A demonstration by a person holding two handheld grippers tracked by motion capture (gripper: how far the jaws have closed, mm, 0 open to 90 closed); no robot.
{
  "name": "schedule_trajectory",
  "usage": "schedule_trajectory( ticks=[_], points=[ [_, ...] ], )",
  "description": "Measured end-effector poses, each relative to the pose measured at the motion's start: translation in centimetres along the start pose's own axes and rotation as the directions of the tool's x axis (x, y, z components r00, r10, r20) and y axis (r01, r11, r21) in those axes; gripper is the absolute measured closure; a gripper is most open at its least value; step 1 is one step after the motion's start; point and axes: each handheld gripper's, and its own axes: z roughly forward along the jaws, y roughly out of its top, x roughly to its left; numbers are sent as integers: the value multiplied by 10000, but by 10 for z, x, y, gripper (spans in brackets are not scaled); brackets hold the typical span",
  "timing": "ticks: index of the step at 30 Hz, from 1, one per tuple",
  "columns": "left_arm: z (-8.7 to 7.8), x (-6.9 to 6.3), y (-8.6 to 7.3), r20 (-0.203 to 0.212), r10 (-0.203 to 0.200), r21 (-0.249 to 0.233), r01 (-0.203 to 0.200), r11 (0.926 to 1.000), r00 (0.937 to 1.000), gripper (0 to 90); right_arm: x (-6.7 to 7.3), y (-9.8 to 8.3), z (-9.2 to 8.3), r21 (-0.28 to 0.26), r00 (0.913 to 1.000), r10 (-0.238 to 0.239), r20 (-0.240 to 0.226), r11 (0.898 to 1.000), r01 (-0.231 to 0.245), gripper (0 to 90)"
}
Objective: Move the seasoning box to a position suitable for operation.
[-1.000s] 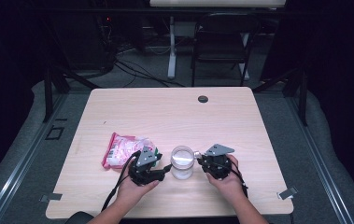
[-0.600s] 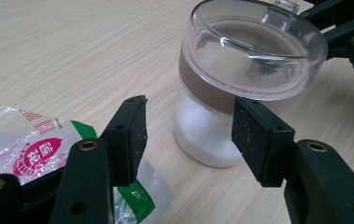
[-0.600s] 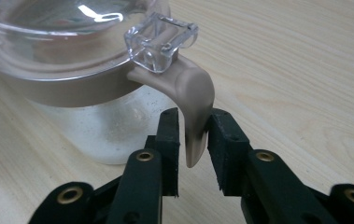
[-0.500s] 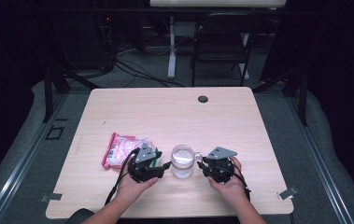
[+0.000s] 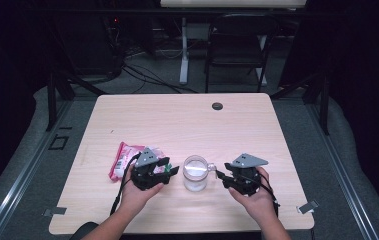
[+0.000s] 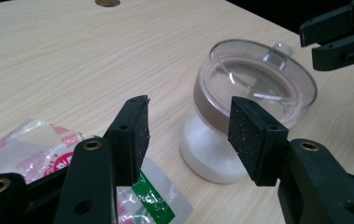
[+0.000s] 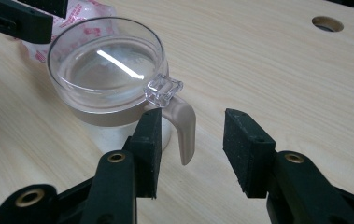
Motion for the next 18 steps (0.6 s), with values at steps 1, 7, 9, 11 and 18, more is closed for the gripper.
schedule_trajectory(
  ticks=[1, 7, 9, 11, 18],
  points=[
    [-2, 1, 6, 29, 103, 105, -103, 9999, 9999, 480, 0, 2, -1, 28, 9999, 106, 15, 9999, -106, 570],
    [-5, -4, 34, 357, 302, 110, -306, 9995, 9989, 491, 3, 23, -5, 29, 9992, 289, 291, 9996, -290, 525],
    [-5, -4, 38, 381, 277, 139, -282, 9995, 9989, 494, 4, 31, -6, 274, 9982, 380, 459, 9989, -393, 536],
    [-5, -5, 49, 352, 186, -73, -183, 9998, 9992, 494, 6, 39, -7, 112, 9976, 539, 435, 9985, -545, 586],
    [-3, -3, 52, 762, 98, -603, -52, 9982, 9970, 557, 9, 50, -10, -124, 9944, 1044, -191, 9944, -1046, 647]
  ],
)
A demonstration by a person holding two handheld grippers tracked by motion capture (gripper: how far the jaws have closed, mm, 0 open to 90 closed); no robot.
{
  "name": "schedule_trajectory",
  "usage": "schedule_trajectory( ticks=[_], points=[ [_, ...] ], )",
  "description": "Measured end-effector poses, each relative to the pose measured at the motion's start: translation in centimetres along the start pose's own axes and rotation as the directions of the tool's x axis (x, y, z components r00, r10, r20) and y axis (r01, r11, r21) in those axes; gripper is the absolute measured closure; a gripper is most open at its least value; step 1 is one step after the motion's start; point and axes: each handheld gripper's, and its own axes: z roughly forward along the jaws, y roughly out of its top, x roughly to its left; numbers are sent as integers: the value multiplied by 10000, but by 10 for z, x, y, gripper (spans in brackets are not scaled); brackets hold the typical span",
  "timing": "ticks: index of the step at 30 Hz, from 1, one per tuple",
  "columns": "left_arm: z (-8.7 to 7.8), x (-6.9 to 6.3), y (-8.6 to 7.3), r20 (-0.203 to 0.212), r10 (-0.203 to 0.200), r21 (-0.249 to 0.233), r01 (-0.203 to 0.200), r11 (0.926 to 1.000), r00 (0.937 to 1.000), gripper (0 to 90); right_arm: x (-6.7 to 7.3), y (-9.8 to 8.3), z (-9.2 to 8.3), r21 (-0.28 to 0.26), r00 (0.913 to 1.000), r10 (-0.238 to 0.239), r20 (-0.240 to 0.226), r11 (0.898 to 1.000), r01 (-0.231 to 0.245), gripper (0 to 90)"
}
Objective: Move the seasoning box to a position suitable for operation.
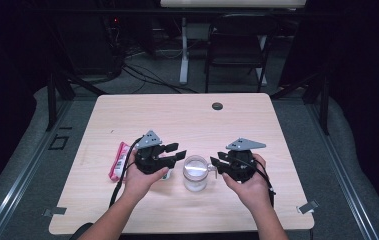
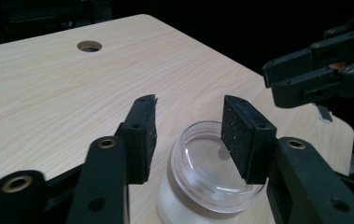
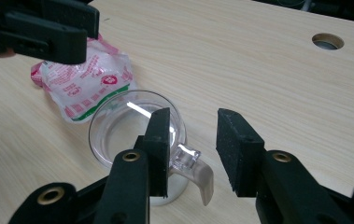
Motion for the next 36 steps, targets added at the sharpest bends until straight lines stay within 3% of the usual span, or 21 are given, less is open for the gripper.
schedule_trajectory(
  ticks=[1, 2, 5, 11, 19, 25, 36],
  points=[
    [-1, -2, -2, -208, 307, 84, -306, 9995, 9993, 556, 0, -1, -1, -18, 10000, -53, -39, 10000, 53, 653],
    [-1, -2, -2, -208, 307, 84, -306, 9995, 9993, 557, 0, -1, -1, -18, 10000, -53, -39, 10000, 53, 653],
    [2, 0, -12, -156, -87, 44, 88, 10000, 9998, 571, -1, -3, -4, -286, 9994, 144, -318, 9995, -154, 719],
    [3, 2, -26, -298, -10, 618, 28, 9981, 9996, 695, -4, -7, 2, 232, 9938, 945, -593, 9954, -933, 804],
    [6, -4, -37, -273, 230, 1266, -193, 9918, 9994, 810, -12, -9, 14, 593, 9845, 1680, -498, 9845, -1650, 819],
    [7, -9, -41, -220, 450, 1371, -416, 9897, 9987, 842, -13, -10, 19, 810, 9848, 1664, -506, 9835, -1620, 822],
    [11, -9, -48, -33, 421, 1713, -409, 9844, 9991, 871, -11, -13, 27, 1005, 9884, 1483, -312, 9844, -1445, 859]
  ],
)
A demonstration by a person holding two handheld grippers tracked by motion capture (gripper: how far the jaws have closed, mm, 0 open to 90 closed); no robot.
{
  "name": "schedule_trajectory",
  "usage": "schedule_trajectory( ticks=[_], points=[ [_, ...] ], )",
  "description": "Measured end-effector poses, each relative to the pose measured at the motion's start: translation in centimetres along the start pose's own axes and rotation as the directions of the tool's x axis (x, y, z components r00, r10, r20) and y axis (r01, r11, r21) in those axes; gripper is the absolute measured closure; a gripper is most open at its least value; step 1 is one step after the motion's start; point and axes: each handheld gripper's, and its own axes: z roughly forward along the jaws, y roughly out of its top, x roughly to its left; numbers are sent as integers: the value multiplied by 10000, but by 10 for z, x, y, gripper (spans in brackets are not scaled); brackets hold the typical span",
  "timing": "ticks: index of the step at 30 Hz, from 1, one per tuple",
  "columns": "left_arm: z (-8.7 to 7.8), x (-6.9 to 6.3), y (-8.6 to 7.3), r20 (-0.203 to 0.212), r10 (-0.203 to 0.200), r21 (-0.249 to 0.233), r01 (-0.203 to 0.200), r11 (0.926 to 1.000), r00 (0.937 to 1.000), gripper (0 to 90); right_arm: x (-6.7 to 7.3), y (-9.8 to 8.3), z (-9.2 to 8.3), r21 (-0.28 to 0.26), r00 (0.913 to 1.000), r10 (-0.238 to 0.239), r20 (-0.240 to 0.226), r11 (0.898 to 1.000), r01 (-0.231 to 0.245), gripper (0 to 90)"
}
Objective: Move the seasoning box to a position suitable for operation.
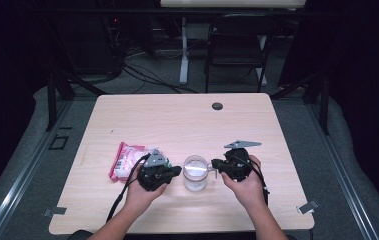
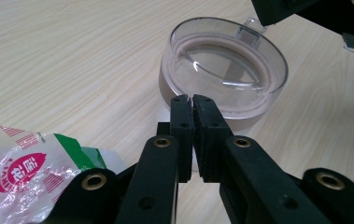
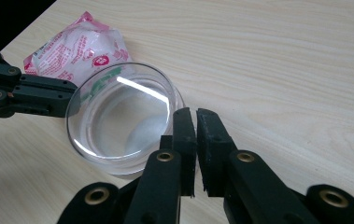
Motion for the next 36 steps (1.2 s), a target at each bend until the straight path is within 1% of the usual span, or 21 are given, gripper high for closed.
schedule_trajectory(
  ticks=[1, 3, 5, 6, 8, 9, 10, 11, 12, 14, 16, 19, 26, 29, 32, 33, 36],
  points=[
    [1, 0, 0, -21, -36, -4, 36, 10000, 10000, 872, 0, 0, 0, 25, 9999, 79, -66, 10000, -79, 859],
    [3, -1, -2, -86, 13, 4, -13, 10000, 10000, 873, -1, 0, 0, 38, 9999, 85, -85, 10000, -85, 860],
    [3, -1, -2, -23, 5, 85, -5, 10000, 10000, 874, 0, 0, 0, -28, 10000, 55, -60, 10000, -56, 860],
    [4, -1, -2, -21, 91, 119, -90, 9999, 10000, 876, 0, 0, 0, -33, 10000, 48, -58, 10000, -48, 861],
    [5, -2, -2, -13, 29, 117, -29, 9999, 10000, 880, 0, -1, 0, -2, 9999, 68, -90, 10000, -68, 861],
    [5, -3, -2, -58, 61, 266, -60, 9996, 10000, 883, 0, -1, 0, 2, 9999, 87, -103, 10000, -87, 861],
    [7, -3, -3, -172, 81, 269, -76, 9996, 9998, 884, -1, -1, 0, 1, 9999, 89, -113, 10000, -89, 861],
    [7, -4, -3, -181, 157, 374, -150, 9992, 9997, 887, -1, -1, 0, -26, 9999, 102, -112, 9999, -102, 861],
    [7, -4, -3, -219, 269, 377, -260, 9990, 9994, 891, -1, -1, 0, -58, 9999, 90, -110, 9999, -90, 861],
    [8, -5, -3, -211, 285, 400, -277, 9988, 9994, 893, -1, -1, 0, -48, 9999, 66, -115, 10000, -67, 861],
    [8, -6, -4, -337, 380, 377, -367, 9986, 9987, 900, 0, -1, 0, -59, 10000, 51, -85, 10000, -51, 862],
    [9, -6, -4, -263, 409, 526, -394, 9978, 9988, 900, 0, -1, 0, -66, 9999, 57, -84, 10000, -58, 862],
    [9, -5, -4, -225, 371, 483, -360, 9982, 9991, 900, 0, -1, 0, -67, 9999, 49, -88, 10000, -50, 861],
    [8, -5, -4, -183, 311, 316, -305, 9990, 9993, 900, -1, -1, 0, -66, 9999, 41, -104, 10000, -41, 859],
    [8, -5, -4, -166, 299, 288, -294, 9992, 9994, 900, -1, -1, 0, -64, 9999, 42, -105, 10000, -42, 857],
    [7, -5, -4, -71, 248, 305, -246, 9992, 9997, 900, -1, -1, 0, -47, 9999, 43, -100, 10000, -43, 855],
    [6, -6, -3, -119, 282, 214, -280, 9994, 9995, 900, -2, -2, 0, -35, 9998, 109, -154, 9999, -110, 854]
  ],
)
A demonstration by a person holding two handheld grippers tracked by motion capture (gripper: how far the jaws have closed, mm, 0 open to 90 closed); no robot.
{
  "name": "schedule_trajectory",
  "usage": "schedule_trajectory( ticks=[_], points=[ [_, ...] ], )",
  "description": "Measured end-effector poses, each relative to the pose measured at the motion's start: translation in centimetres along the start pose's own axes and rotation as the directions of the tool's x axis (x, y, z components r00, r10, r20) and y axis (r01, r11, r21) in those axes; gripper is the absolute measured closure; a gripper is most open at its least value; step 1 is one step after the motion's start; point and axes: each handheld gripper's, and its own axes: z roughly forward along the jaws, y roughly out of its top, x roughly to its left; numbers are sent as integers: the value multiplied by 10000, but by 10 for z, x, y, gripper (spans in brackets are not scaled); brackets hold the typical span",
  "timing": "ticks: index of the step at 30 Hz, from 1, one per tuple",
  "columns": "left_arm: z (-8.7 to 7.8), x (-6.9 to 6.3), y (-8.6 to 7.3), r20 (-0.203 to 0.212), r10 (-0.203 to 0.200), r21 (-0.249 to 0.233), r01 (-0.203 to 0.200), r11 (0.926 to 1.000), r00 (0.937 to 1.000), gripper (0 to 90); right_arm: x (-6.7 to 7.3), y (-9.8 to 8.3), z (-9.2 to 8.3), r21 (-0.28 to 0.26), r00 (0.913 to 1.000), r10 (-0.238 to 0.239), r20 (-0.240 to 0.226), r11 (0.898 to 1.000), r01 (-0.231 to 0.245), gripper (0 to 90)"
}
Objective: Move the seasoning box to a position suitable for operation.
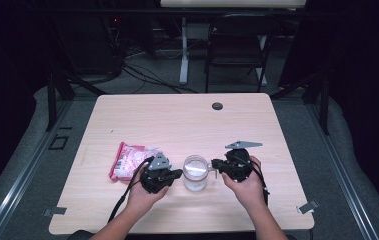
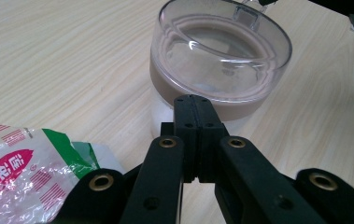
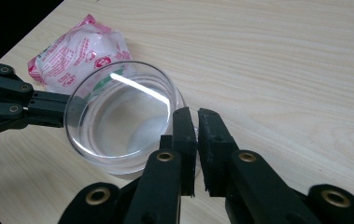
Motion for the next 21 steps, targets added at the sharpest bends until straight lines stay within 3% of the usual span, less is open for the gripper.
schedule_trajectory(
  ticks=[6, 11, 13, 14, 15, 16, 21],
  points=[
    [-5, 1, 4, 148, -68, -209, 71, 9998, 9999, 900, 1, -2, 0, -42, 10000, -72, 32, 10000, 72, 815],
    [-4, -2, 10, 402, 33, -401, -17, 9992, 9992, 885, 4, -4, -6, -166, 9982, -600, -59, 9981, 599, 734],
    [-3, -5, 15, 474, 149, -536, -124, 9985, 9988, 865, 11, -7, -12, -467, 9928, -1190, -152, 9919, 1182, 674],
    [-3, -5, 15, 474, 149, -536, -124, 9985, 9988, 857, 11, -7, -12, -467, 9928, -1190, -152, 9919, 1182, 674],
    [-3, -5, 17, 554, 93, -621, -59, 9981, 9984, 831, 16, -9, -17, -606, 9851, -1720, -7, 9833, 1717, 628],
    [-2, -5, 18, 561, 123, -638, -87, 9979, 9983, 831, 16, -9, -17, -606, 9851, -1720, -7, 9833, 1717, 628],
    [-1, -5, 29, 657, 95, -1071, -24, 9942, 9978, 652, 29, -16, -25, -918, 9637, -2670, -13, 9597, 2658, 533]
  ],
)
